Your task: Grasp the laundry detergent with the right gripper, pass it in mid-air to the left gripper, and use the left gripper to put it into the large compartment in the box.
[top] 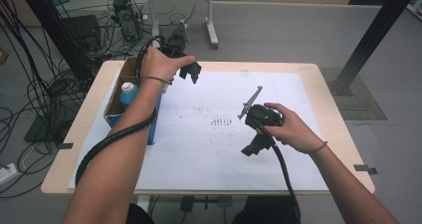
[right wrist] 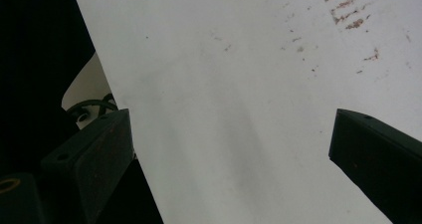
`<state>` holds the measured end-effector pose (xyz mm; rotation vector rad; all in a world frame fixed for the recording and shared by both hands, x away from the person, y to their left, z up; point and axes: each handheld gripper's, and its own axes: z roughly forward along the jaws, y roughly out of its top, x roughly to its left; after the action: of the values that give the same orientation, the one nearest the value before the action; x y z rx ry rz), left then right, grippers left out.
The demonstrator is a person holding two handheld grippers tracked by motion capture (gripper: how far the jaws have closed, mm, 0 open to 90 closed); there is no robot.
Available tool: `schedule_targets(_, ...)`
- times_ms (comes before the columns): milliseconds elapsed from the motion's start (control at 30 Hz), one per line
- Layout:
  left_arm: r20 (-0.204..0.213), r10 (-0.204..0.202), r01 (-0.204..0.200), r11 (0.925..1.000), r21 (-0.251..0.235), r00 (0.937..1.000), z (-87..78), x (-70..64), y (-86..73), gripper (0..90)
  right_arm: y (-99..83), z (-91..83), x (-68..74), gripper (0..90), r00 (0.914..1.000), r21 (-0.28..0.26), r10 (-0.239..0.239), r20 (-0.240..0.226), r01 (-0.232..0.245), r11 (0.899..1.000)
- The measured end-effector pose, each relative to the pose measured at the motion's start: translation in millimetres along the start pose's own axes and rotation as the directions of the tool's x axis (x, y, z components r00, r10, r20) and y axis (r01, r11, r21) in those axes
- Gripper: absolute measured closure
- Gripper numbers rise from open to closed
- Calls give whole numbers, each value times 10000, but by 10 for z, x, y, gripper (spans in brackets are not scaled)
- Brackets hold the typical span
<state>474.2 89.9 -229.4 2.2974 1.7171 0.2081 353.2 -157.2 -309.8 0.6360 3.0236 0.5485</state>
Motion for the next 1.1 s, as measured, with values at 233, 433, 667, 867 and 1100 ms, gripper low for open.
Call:
schedule_targets(233, 63, 50, -51, 9999, 104, 10000, 261, -18, -57, 67, 57, -183, 16, 40, 10000, 76, 30, 86, -31, 10000)
schedule_targets(433, -10, -86, 86, 10000, -2, 10000, 420, 20, -100, 73, 156, -380, 65, 41, 9999, 151, -33, 162, 31, 9999)
schedule_targets(667, -236, -219, 221, 9997, 88, 9995, 620, 68, -166, 79, 232, -585, 135, 42, 9999, 38, -4, 121, 3, 10000)
schedule_targets(867, -270, -197, 201, 9997, 161, 9994, 805, 96, -221, 83, 297, -771, 156, 41, 10000, -199, -65, 29, 66, 9998)
schedule_targets(1100, -266, -184, 192, 9994, 294, 9995, 1014, 99, -260, 89, 394, -959, 148, 40, 9999, -212, -74, 97, 76, 9997)
